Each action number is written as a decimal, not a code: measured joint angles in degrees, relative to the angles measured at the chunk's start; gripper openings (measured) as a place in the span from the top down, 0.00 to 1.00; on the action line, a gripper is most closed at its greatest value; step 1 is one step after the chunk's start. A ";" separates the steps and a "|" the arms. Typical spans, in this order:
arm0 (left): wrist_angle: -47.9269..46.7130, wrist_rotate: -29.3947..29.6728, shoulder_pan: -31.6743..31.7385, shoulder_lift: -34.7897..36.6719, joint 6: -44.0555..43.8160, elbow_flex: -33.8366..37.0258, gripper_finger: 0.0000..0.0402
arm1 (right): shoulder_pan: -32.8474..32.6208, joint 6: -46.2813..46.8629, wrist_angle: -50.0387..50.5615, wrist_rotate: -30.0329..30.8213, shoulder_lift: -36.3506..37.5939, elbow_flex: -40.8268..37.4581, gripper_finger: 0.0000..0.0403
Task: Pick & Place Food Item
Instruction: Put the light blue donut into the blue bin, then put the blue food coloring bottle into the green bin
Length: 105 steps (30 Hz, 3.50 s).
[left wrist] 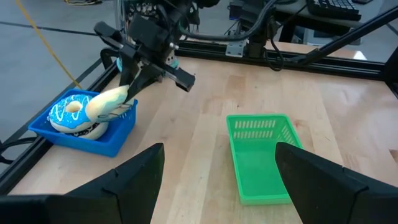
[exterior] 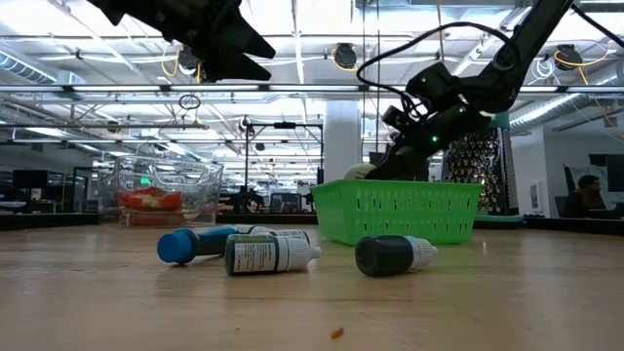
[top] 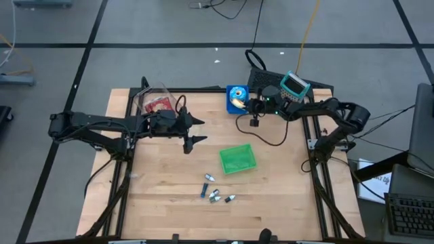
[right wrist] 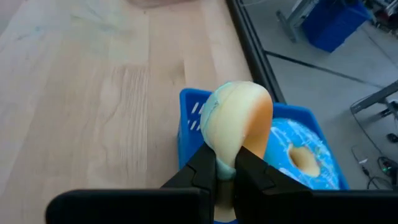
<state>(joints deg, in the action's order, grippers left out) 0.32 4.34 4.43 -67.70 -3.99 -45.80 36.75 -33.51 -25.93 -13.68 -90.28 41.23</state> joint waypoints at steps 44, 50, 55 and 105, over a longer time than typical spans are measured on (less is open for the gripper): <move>-9.08 -7.09 -1.84 -2.39 -12.28 0.05 0.23 | -17.24 31.05 11.59 -2.41 28.78 0.04 0.59; -12.93 -9.85 -10.50 -7.10 -17.12 0.02 0.23 | -29.63 24.71 11.67 9.07 31.99 -0.02 0.59; -14.57 -7.88 -18.79 -12.37 -24.19 -1.30 0.23 | -36.86 22.33 11.08 16.38 32.55 0.02 0.59; -43.06 -3.52 -26.55 -46.69 -52.13 -29.85 0.47 | -51.49 19.29 10.34 40.90 32.50 0.00 0.59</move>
<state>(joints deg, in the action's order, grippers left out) -42.74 0.82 -22.12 -114.39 -56.12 -75.65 -14.74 -14.22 -15.59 27.22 -57.78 41.23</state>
